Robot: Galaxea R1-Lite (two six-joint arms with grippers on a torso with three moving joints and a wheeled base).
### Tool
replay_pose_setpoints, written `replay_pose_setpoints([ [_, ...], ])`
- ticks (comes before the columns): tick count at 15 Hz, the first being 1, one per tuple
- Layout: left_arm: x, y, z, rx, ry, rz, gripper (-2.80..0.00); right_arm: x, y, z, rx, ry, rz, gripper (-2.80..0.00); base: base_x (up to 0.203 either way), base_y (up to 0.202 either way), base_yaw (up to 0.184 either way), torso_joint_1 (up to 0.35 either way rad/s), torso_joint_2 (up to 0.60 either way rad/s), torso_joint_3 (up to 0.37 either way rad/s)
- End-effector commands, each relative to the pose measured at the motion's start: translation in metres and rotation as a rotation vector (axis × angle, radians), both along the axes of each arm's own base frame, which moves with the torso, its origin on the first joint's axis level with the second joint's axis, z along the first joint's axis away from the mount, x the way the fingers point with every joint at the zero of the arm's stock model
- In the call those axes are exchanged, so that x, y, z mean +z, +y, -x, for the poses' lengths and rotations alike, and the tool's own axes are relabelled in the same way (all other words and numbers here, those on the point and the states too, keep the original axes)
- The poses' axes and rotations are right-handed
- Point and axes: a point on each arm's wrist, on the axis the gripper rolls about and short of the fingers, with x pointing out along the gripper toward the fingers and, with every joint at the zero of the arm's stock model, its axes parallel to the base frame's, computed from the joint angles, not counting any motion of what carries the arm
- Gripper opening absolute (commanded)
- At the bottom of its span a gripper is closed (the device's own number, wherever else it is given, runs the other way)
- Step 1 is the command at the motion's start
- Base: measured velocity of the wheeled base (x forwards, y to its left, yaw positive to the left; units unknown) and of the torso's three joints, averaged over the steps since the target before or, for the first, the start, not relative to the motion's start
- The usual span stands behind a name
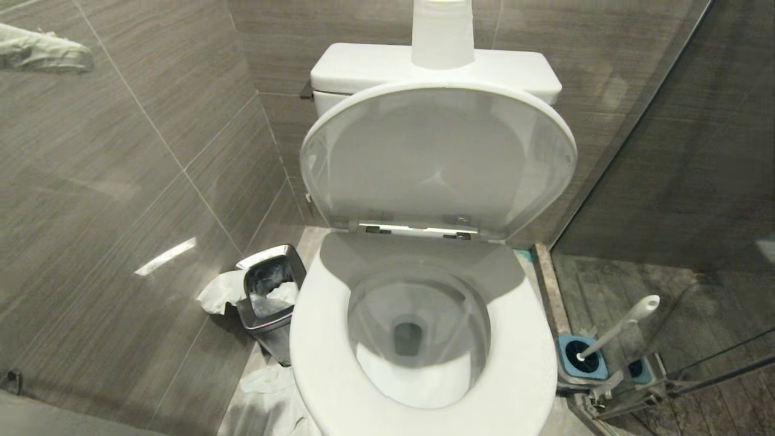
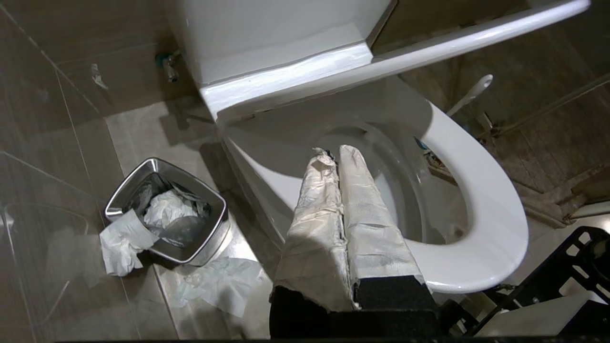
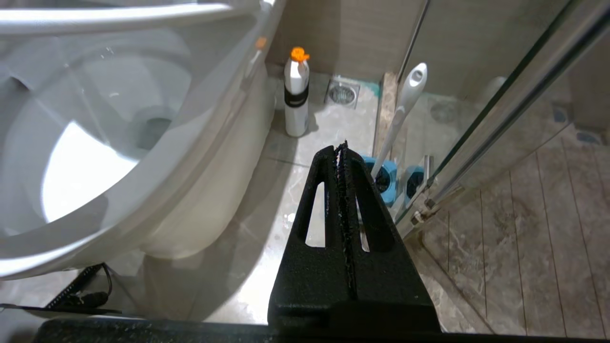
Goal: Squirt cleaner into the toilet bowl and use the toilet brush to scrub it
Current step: Close the toilet lid
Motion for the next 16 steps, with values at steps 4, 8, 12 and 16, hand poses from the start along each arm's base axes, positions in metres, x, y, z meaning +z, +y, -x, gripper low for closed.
replay_pose_setpoints([
  [4, -0.002, -0.003, -0.002, -0.021, 0.011, -0.007, -2.80, 0.000, 0.000, 0.000, 0.001, 0.001, 0.002, -2.80, 0.000, 0.000, 0.000, 0.003, 0.00, 0.201],
  [8, -0.005, -0.004, -0.003, -0.034, 0.039, -0.013, -2.80, 0.000, 0.000, 0.000, 0.001, 0.001, 0.000, -2.80, 0.000, 0.000, 0.000, 0.004, 0.00, 0.108],
  [12, -0.012, -0.013, -0.028, -0.056, 0.089, -0.042, -2.80, 0.000, 0.000, 0.000, 0.001, 0.001, 0.001, -2.80, 0.000, 0.000, 0.000, 0.000, 0.00, 0.000],
  [16, -0.018, -0.061, -0.059, -0.047, 0.013, -0.151, -2.80, 0.000, 0.000, 0.000, 0.001, 0.001, 0.002, -2.80, 0.000, 0.000, 0.000, 0.000, 0.00, 0.000],
])
